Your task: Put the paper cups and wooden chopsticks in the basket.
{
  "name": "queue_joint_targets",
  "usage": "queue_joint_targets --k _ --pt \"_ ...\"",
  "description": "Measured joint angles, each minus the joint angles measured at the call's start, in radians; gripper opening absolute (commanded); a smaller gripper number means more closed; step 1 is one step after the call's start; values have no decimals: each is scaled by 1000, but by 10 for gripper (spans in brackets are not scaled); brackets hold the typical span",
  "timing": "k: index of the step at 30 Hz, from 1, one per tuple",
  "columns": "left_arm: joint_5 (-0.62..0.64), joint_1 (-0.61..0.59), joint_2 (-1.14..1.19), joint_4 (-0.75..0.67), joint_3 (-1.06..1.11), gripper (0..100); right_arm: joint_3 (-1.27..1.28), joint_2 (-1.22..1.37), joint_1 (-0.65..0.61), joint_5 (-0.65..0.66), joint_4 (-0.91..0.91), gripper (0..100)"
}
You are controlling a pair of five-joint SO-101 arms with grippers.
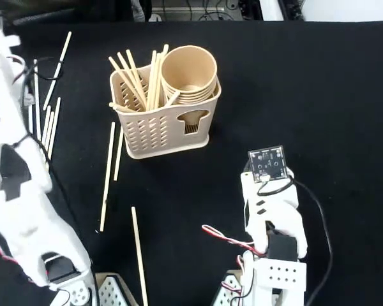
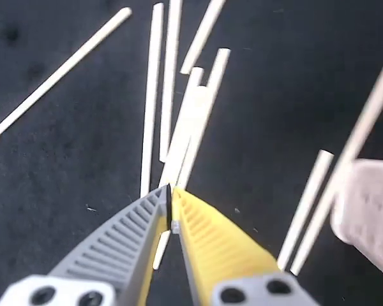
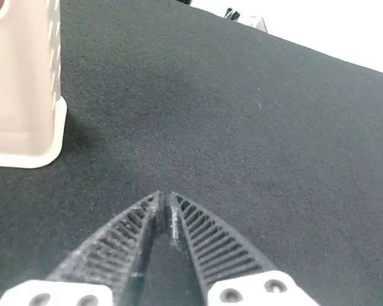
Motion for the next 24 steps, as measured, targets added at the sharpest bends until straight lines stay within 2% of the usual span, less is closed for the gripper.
queue_joint_targets --k 3,5,8,12,14,17,24 --pt "-5 17 -181 -80 167 41 0 0 0 0 0 13" --pt "-5 -9 -245 -184 282 120 0 0 0 0 0 13" --pt "-5 -94 -256 -388 445 238 0 0 0 0 0 13" --pt "-5 -227 -169 -683 582 241 0 0 0 0 0 13" --pt "-5 -272 -89 -798 585 242 0 0 0 0 0 13" --pt "-5 -311 49 -895 555 242 0 0 0 0 0 13" --pt "-2 -338 451 -865 219 243 0 0 0 0 0 13"
